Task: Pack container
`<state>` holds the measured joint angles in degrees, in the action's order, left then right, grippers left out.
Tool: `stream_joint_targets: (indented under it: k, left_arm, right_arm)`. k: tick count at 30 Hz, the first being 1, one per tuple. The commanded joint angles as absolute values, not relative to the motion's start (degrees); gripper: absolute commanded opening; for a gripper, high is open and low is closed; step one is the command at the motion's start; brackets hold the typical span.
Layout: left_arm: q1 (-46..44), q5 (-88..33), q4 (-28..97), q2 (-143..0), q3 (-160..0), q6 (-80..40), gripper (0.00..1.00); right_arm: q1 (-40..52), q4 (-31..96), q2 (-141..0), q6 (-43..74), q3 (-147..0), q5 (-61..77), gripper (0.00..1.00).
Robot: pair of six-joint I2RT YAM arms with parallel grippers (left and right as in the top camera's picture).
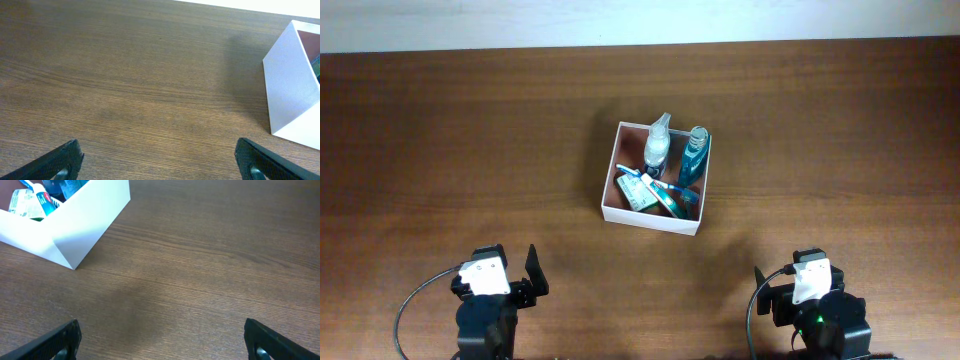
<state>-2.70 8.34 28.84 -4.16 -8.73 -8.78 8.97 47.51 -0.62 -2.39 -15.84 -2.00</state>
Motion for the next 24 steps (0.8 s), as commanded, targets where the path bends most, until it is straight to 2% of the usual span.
stream_joint_targets:
  k: [1, 24]
  left_arm:
    - [-2.35, 7.73, 28.51, -3.57, -8.05, -8.10, 0.99]
    - [-2.35, 7.70, 28.49, -3.57, -8.05, -8.10, 0.99]
  right_arm:
    - [8.51, 47.35, -0.19, -2.52, -15.53, -1.72, 0.99]
    - [8.51, 47.35, -0.19, -2.52, -15.53, -1.69, 0.99]
